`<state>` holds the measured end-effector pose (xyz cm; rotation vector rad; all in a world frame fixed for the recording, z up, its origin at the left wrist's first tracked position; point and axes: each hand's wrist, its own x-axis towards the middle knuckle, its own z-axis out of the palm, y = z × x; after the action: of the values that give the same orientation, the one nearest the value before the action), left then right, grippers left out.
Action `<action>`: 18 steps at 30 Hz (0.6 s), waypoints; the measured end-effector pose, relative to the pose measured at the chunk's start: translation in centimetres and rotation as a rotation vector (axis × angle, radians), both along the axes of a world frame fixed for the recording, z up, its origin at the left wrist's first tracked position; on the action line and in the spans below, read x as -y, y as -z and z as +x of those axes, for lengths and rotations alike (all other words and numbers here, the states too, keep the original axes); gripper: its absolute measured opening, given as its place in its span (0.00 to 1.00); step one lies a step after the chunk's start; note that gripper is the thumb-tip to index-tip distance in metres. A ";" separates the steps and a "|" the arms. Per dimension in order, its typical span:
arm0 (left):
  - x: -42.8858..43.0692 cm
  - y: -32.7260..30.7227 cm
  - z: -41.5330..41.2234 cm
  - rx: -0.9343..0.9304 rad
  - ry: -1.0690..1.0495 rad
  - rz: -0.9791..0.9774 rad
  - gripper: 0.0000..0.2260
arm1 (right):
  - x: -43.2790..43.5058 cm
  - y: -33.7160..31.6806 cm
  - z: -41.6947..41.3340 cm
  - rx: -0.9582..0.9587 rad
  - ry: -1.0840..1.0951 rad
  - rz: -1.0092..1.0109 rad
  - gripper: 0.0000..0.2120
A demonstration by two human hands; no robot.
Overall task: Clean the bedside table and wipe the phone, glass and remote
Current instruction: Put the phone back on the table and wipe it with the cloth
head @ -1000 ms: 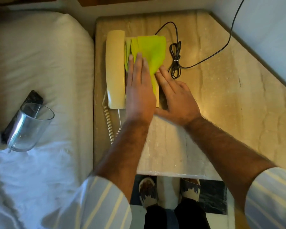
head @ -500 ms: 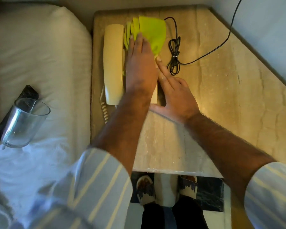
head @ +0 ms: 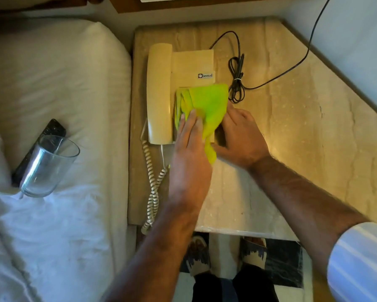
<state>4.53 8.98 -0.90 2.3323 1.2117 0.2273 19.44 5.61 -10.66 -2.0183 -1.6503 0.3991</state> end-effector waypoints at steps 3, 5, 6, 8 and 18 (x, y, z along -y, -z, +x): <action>1.7 -0.6 -3.2 0.214 -0.225 0.091 0.22 | -0.1 -0.2 -0.1 0.019 0.008 -0.008 0.53; 1.4 -1.5 -4.8 0.328 -0.294 0.224 0.19 | -0.1 -0.2 -0.1 0.032 0.015 -0.012 0.57; 0.5 -1.2 -5.1 0.329 -0.313 0.265 0.19 | 0.0 -0.2 -0.1 0.029 0.012 -0.015 0.57; -1.3 -0.6 -4.5 0.255 -0.329 0.263 0.18 | 0.0 -0.4 -0.1 0.012 0.005 -0.024 0.56; -16.9 1.1 4.5 -0.115 -0.114 0.222 0.19 | -0.1 0.2 -0.1 0.050 -0.002 -0.030 0.58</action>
<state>9.07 25.87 -1.98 2.4962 1.4428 0.2835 19.38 5.68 -10.90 -2.0643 -1.6861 0.3794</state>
